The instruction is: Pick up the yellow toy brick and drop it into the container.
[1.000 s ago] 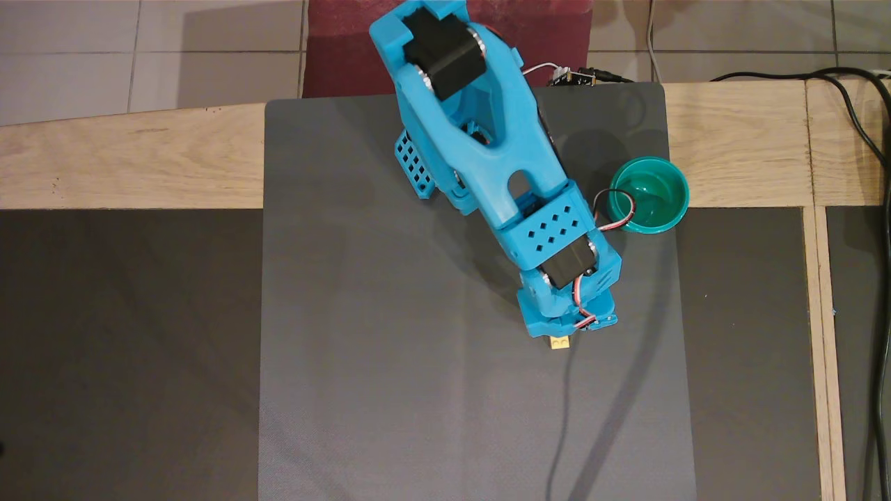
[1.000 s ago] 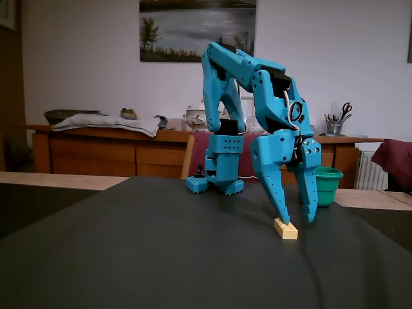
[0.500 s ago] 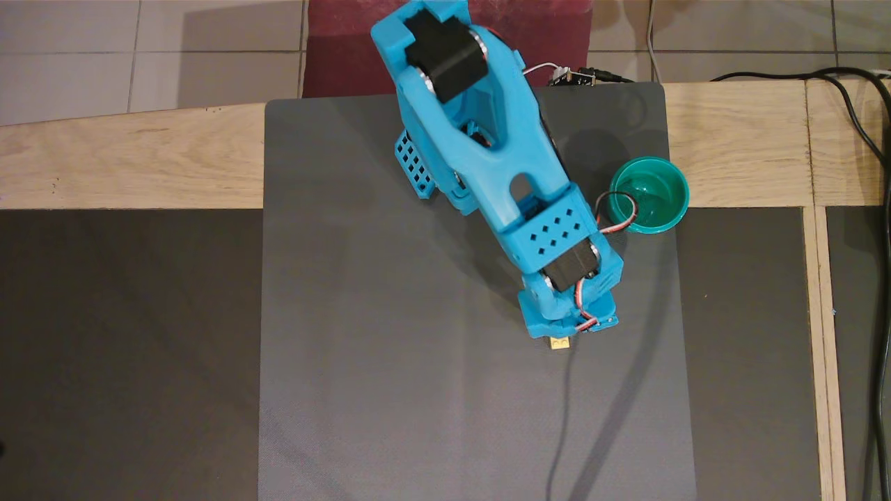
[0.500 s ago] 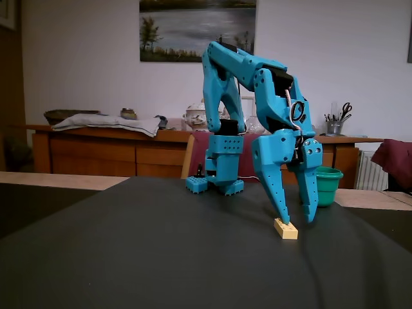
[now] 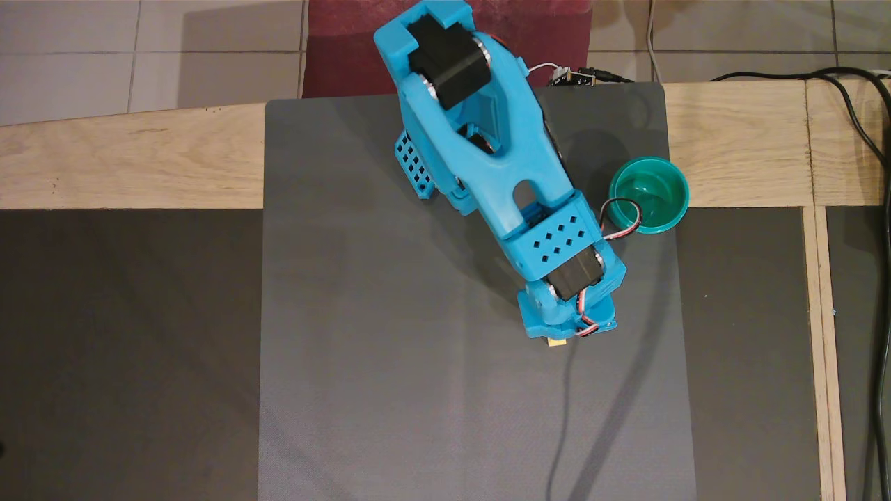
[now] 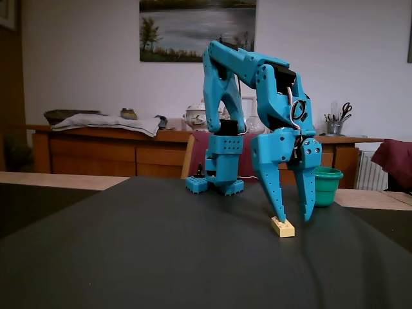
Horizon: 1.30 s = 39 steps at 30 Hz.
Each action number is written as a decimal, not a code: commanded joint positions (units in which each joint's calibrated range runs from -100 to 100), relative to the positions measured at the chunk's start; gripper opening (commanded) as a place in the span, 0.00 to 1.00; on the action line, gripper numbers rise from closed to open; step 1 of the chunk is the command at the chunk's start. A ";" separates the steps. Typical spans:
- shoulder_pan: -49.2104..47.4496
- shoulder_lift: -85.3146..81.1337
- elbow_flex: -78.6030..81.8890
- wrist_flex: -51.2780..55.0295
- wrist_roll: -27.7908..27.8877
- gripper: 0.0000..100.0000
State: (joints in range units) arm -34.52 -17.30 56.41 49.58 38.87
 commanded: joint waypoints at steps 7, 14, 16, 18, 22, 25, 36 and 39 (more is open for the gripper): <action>-5.83 -0.49 -1.81 3.33 -3.01 0.12; -5.59 -0.41 -12.19 9.90 -3.79 0.12; -5.36 -0.41 -12.82 10.08 -3.74 0.12; -4.90 -0.24 -12.55 10.17 -3.22 0.12; -2.73 0.60 -12.19 10.17 -1.44 0.12; 0.21 0.69 -12.01 10.26 0.60 0.12; 2.30 0.60 -3.43 9.46 2.38 0.12; 2.30 0.43 -3.16 8.57 2.11 0.12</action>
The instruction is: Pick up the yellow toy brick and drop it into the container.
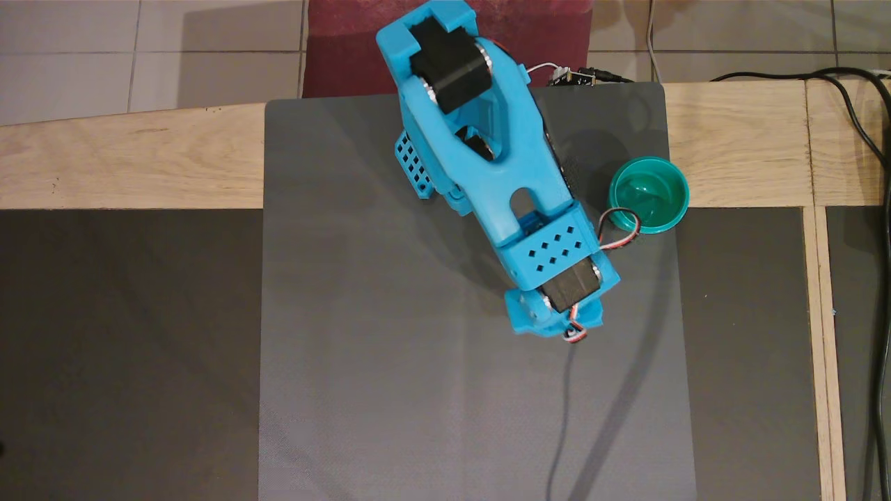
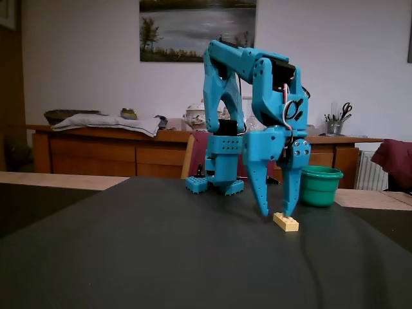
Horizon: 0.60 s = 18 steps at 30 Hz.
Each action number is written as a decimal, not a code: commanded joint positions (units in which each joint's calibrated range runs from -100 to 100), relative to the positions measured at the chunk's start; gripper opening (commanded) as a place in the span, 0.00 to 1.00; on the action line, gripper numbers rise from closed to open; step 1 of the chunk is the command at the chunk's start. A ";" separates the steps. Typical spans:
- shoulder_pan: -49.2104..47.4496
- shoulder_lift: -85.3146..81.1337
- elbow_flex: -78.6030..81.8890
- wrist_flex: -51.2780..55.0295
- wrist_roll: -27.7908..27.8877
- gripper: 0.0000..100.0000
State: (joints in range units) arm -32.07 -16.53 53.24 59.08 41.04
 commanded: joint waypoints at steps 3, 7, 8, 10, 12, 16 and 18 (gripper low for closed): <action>-0.23 -0.33 0.01 -0.93 -0.16 0.12; -0.23 -0.67 0.01 -1.11 -0.99 0.12; -0.31 -1.09 -0.26 -1.11 -1.20 0.12; -0.31 -1.17 -1.43 -1.02 -1.26 0.12; -0.31 -1.17 -2.88 -0.49 -1.20 0.12; -0.31 -1.17 -3.15 -0.49 -0.89 0.12; -0.31 -1.17 -3.15 -0.40 -0.89 0.12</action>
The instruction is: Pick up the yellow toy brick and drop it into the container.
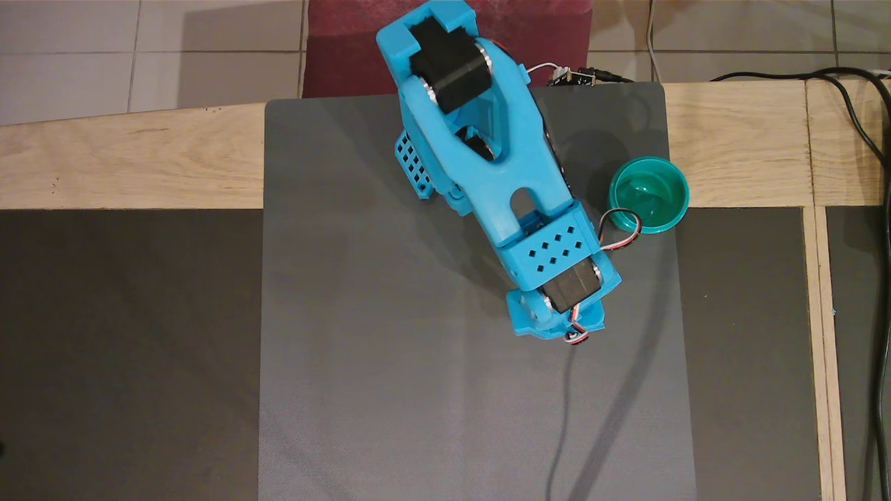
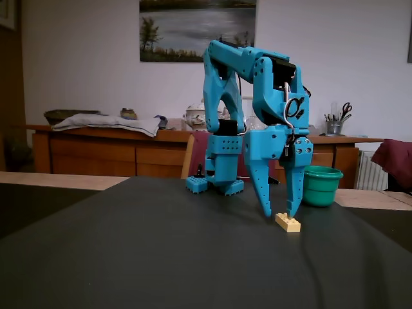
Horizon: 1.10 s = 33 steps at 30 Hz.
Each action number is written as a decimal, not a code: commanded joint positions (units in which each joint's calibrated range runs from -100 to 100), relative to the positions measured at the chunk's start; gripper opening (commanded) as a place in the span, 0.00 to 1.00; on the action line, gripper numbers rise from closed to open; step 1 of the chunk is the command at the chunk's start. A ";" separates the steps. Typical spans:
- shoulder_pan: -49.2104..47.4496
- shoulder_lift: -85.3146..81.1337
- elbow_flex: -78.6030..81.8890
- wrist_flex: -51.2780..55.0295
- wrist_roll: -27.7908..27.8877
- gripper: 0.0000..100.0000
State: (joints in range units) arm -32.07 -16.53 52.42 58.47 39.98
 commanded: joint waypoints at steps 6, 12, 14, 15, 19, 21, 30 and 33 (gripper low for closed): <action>-2.63 -1.17 -2.24 2.97 -1.19 0.12; -5.26 -1.17 -2.33 2.26 -2.66 0.12; -5.26 -1.17 -2.42 2.17 -2.66 0.12; -5.26 -1.17 -2.60 2.17 -2.66 0.12; -4.80 -0.08 -3.51 -0.76 -2.60 0.12; -4.95 0.01 -2.97 -1.65 -2.60 0.12; -4.87 0.01 2.99 -7.07 -2.18 0.12; -4.80 0.01 3.17 -7.16 -1.87 0.12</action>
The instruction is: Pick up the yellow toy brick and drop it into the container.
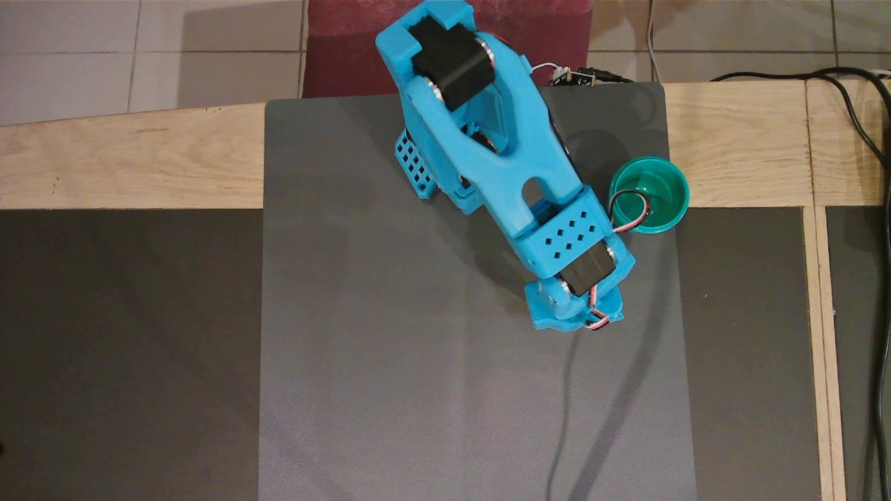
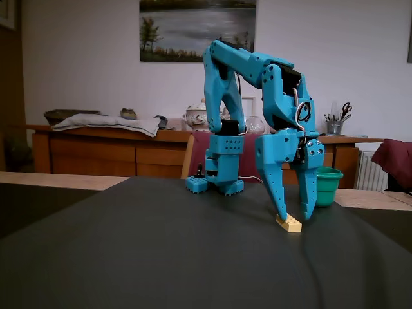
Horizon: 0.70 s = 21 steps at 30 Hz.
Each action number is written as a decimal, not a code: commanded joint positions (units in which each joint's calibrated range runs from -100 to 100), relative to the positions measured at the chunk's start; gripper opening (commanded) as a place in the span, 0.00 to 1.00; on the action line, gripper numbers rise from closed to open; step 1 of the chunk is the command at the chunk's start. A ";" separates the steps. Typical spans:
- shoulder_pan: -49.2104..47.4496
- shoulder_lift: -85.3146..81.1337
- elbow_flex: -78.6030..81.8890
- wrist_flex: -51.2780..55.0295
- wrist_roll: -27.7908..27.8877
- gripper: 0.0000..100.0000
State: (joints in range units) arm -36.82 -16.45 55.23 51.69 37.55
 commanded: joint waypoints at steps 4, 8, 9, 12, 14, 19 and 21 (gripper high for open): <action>0.34 -0.16 0.81 -0.21 1.40 0.12; 0.19 -1.26 -0.81 2.99 1.40 0.12; 0.03 -1.26 -2.26 4.33 1.35 0.13; 0.11 -1.26 -7.76 10.28 1.45 0.17; -0.35 -1.26 -10.47 14.10 1.45 0.18; 0.19 -0.33 -10.38 14.63 1.66 0.18; 0.50 0.01 -8.75 12.94 2.70 0.18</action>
State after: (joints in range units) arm -36.90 -16.36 46.71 66.04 39.29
